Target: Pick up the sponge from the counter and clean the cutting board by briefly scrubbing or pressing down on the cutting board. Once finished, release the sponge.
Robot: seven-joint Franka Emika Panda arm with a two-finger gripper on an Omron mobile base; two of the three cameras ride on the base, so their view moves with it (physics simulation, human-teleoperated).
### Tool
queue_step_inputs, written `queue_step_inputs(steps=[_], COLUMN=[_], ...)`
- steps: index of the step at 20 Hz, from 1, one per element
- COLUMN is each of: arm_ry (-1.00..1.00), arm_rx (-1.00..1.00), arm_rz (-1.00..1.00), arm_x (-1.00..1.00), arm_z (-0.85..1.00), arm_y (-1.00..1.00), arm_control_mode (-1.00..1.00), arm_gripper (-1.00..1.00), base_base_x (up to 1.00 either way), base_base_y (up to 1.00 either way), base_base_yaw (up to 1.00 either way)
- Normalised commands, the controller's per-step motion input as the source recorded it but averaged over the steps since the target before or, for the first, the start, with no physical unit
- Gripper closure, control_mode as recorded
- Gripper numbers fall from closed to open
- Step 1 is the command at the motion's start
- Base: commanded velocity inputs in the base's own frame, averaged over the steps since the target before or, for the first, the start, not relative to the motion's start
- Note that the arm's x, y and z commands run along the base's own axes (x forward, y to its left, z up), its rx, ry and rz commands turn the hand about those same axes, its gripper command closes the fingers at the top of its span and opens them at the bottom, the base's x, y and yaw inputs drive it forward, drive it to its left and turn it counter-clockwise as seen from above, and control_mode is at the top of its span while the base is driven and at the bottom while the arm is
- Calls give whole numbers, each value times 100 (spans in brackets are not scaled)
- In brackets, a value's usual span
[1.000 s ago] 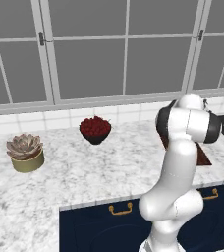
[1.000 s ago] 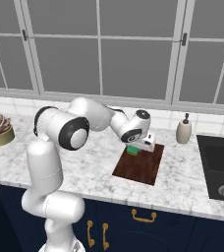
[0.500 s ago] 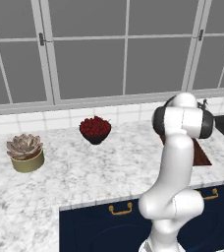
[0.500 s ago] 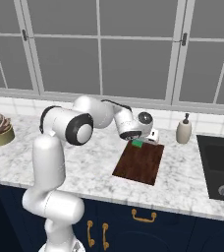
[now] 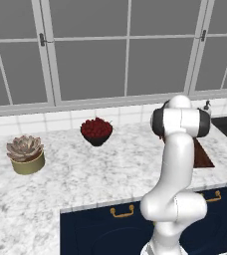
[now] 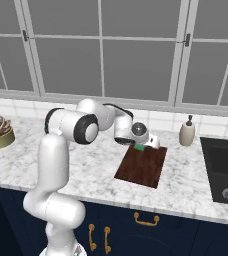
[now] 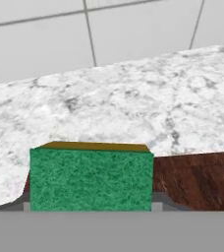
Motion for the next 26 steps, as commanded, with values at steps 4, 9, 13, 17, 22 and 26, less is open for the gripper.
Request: queue_step_inputs(steps=[4, 9, 13, 17, 22, 26], arm_ry=[-16, 6, 18, 23, 22, 12], arm_rx=[-5, 0, 0, 4, 6, 14], arm_rz=[-3, 0, 0, 0, 0, 0], arm_x=[0, -25, -52, -56, -73, -100], arm_z=[-43, -25, -18, -9, -12, -32], arm_y=[0, 0, 0, 0, -2, -24], arm_control_mode=[-100, -100, -100, -100, -100, -100], arm_gripper=[100, 100, 100, 100, 100, 100], base_base_x=[0, 0, 0, 0, 0, 0], base_base_y=[0, 0, 0, 0, 0, 0], base_base_yaw=[0, 0, 0, 0, 0, 0])
